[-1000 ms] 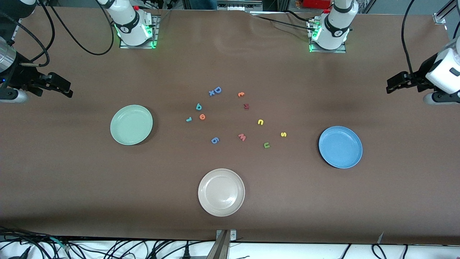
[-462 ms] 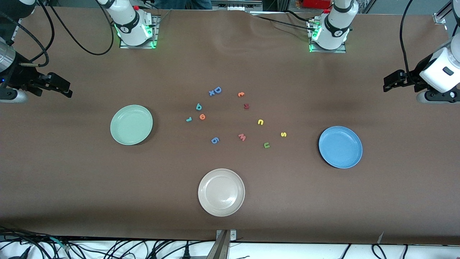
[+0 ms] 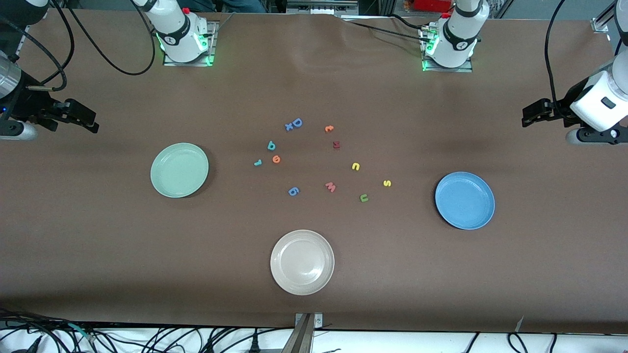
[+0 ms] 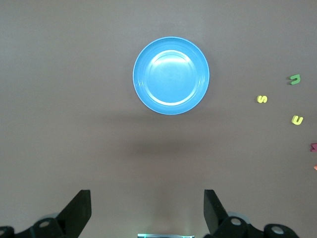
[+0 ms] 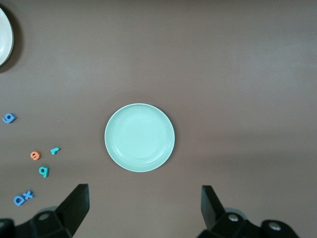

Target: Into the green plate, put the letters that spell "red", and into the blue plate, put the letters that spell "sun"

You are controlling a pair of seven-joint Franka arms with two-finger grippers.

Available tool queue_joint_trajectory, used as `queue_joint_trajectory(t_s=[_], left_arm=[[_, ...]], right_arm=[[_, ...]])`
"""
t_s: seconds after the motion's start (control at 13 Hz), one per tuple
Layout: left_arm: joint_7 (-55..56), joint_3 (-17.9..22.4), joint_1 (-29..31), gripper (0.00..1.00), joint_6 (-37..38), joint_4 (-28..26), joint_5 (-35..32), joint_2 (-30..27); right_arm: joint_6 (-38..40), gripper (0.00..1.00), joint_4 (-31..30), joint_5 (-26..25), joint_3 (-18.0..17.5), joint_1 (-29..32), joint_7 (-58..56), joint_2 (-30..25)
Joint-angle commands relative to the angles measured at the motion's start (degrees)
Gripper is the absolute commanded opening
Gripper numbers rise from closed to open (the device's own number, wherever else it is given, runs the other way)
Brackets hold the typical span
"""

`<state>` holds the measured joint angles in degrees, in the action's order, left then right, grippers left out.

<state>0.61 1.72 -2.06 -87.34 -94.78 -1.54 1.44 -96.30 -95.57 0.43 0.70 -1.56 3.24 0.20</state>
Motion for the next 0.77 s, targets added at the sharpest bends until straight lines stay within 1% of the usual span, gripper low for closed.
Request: queue_joint_trajectory(t_s=[0.0, 0.23, 0.46, 0.69], left_arm=[[-1.4, 0.6, -0.3, 1.0, 0.4, 1.3, 1.4, 1.2], [-1.0, 0.6, -0.4, 1.0, 0.7, 4.2, 1.4, 4.7], [-1.2, 0.5, -1.0, 1.0, 0.7, 5.1, 0.9, 5.1], [-1.6, 0.6, -0.1, 1.0, 0.7, 5.6, 3.2, 5.1]], right_arm=[[1.1, 1.0, 1.3, 0.3, 0.1, 0.0, -0.4, 0.3], [1.1, 1.0, 1.3, 0.3, 0.1, 0.0, -0.3, 0.3], [1.1, 1.0, 1.3, 0.3, 0.1, 0.0, -0.3, 0.3], [1.1, 1.0, 1.3, 0.3, 0.1, 0.0, -0.3, 0.3]])
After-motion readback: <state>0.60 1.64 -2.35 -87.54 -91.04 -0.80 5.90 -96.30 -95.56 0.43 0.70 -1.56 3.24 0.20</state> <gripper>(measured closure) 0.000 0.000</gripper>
